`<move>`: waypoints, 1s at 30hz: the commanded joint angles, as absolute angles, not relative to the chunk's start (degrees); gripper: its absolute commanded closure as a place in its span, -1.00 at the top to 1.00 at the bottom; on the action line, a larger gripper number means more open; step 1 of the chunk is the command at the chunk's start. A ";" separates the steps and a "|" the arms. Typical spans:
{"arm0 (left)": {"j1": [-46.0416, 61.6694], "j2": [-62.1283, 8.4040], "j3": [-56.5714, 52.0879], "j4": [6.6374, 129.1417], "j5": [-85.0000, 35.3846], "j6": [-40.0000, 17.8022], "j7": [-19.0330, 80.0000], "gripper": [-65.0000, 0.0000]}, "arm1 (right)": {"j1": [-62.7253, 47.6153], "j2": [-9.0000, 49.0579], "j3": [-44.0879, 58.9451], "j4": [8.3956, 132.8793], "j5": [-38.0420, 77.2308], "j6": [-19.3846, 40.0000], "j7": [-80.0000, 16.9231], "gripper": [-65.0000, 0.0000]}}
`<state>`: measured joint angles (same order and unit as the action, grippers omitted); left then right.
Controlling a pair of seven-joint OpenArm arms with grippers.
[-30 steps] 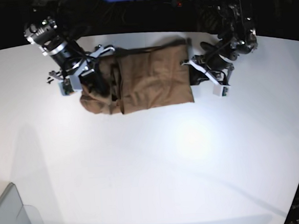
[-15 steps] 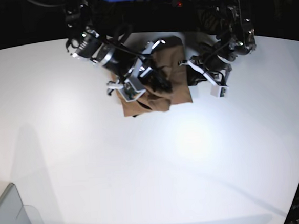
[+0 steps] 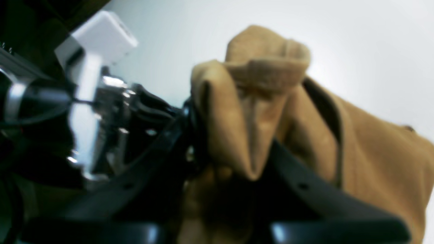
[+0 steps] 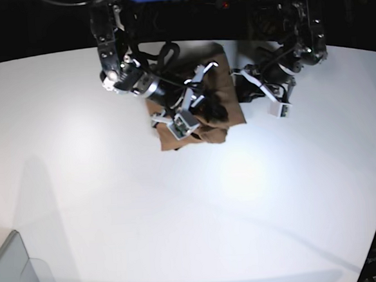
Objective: Layout the t-shirt on the table in an organized manner, then fold the t-shirt properly
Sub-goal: 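Carry the folded end with the right gripper over toward the left gripper, then grasp the bundled shirt sides with both grippers and square it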
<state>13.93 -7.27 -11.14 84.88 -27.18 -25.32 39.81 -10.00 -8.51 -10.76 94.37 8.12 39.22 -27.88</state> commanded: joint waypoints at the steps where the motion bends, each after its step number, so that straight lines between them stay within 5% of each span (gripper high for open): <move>1: 14.81 -8.13 -11.30 84.62 -22.73 -23.25 44.35 -1.00 | -9.01 -9.00 -11.03 94.46 9.36 40.00 -26.51 -0.67; 15: 15.52 -9.54 -11.30 84.53 -22.73 -23.25 44.35 -1.00 | -7.16 -9.00 -17.10 92.18 9.63 40.00 -26.15 0.29; 30: 17.98 -10.15 -18.07 84.88 -22.81 -23.60 44.44 -1.00 | -8.75 -6.37 -14.20 100.18 9.54 40.00 -26.33 0.33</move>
